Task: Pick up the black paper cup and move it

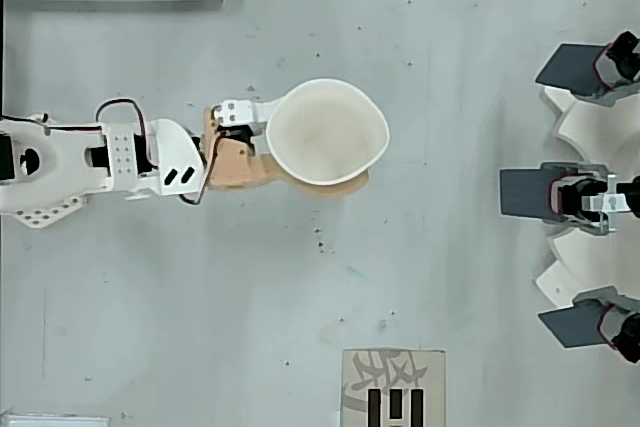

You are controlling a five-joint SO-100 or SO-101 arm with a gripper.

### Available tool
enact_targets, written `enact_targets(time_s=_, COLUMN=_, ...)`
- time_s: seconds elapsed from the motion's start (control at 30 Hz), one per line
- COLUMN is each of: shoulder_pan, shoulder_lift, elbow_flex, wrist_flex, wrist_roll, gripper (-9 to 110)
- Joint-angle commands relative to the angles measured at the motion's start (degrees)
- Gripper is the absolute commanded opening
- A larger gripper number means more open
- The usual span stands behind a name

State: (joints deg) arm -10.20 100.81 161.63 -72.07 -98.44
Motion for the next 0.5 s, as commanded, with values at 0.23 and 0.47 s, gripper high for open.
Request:
enact_targets(time_s=0.23, shoulder_pan=3.52, shoulder_lift=3.87, elbow_flex=0.00, wrist_flex=-0.70, wrist_roll=3.87, gripper=6)
enact_targets(time_s=0.47, shoulder_pan=5.36, shoulder_lift=4.04, elbow_flex=-4.57, wrist_flex=4.83, wrist_roll=5.36, gripper=5)
